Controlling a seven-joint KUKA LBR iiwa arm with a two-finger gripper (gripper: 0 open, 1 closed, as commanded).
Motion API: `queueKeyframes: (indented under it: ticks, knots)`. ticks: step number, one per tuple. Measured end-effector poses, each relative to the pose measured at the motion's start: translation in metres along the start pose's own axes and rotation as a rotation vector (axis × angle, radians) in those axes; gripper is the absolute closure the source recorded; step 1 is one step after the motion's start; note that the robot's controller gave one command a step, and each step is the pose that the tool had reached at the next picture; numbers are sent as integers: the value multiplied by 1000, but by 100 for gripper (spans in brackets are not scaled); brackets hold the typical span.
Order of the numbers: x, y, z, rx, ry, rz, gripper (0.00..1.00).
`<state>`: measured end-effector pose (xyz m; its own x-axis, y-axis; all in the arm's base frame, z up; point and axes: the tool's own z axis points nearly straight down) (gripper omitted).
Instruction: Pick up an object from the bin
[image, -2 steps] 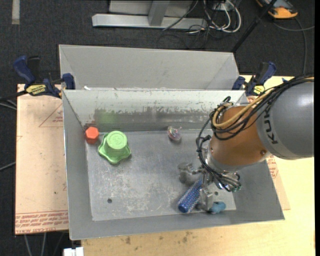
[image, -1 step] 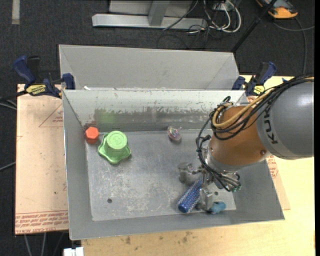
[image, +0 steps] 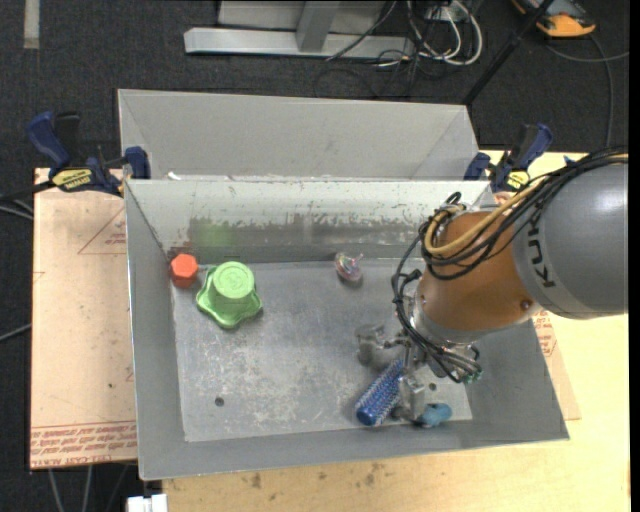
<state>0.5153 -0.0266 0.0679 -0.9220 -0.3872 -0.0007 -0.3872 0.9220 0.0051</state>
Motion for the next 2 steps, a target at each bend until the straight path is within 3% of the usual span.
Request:
queueKeyframes:
  ticks: [1,2]
  knots:
    - [0,1,0,-2,0,-1,100]
    - [-2,1,-58,7,-5,-1,100]
